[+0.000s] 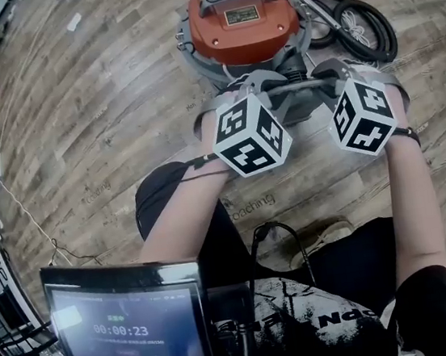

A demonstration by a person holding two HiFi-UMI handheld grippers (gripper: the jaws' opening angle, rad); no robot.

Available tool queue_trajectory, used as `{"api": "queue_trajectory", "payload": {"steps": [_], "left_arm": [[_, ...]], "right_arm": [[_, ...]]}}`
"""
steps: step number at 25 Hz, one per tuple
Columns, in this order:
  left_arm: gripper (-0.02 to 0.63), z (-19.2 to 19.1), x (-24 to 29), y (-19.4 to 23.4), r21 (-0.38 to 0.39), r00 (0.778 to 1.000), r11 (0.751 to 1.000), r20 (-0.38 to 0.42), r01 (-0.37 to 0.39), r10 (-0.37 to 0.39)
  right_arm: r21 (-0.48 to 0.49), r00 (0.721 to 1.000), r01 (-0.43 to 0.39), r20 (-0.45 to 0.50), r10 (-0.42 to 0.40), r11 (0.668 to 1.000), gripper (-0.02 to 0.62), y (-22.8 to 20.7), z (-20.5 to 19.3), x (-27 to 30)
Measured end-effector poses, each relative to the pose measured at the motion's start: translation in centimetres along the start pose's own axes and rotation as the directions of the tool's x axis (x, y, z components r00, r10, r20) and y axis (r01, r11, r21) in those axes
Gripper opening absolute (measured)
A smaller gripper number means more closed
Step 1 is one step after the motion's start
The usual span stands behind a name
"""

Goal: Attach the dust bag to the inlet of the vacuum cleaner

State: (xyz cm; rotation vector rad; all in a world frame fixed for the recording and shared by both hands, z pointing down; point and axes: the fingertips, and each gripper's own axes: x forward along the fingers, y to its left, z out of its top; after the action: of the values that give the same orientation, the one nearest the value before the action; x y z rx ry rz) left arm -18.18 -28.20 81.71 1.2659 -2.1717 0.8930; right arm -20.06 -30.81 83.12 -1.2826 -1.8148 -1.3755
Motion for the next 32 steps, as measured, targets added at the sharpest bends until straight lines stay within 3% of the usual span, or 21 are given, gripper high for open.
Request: {"api": "queue_trajectory", "payload": {"steps": [8, 14, 22, 27, 30, 32], "left_arm": [[0.038, -2.0, 0.4, 0.0, -0.098, 1.0, 0.995, 0.001, 0.03, -0.03], [0.04, -1.0, 0.3, 0.2, -0.058, 0.999, 0.998, -0.04, 0.022, -0.025], [0.056, -0.6, -0.2, 0.0, -0.065, 1.0, 0.998, 0.017, 0.017, -0.016], [0.208, -1.3, -1.0, -0.5, -0.061, 0.998, 0.998, 0.057, 0.031, -0.027], [0.236, -0.5, -2.1, -0.5, -0.059, 0.993, 0.998, 0.118, 0.027, -0.019], [0.242, 0.5, -3.0, -0.3, -0.063, 0.986, 0.998, 0.168, 0.025, -0.014]], "right_arm": [[-0.064, 0.998, 0.068, 0.014, -0.067, 0.996, 0.06, -0.4, 2.1, -1.5], [0.046, 0.998, 0.023, 0.053, -0.025, 0.999, 0.052, 0.0, 0.9, -1.2], [0.055, 0.999, 0.027, 0.045, -0.029, 0.998, 0.063, -0.1, 0.5, -1.0], [0.111, 0.995, 0.037, 0.092, -0.047, 0.993, 0.194, -0.4, 0.6, -1.7], [0.137, 0.989, 0.02, 0.139, -0.039, 0.99, 0.273, 0.0, 1.1, -2.8], [0.158, 0.981, 0.039, 0.181, -0.067, 0.987, 0.278, -0.4, 1.8, -4.0]]}}
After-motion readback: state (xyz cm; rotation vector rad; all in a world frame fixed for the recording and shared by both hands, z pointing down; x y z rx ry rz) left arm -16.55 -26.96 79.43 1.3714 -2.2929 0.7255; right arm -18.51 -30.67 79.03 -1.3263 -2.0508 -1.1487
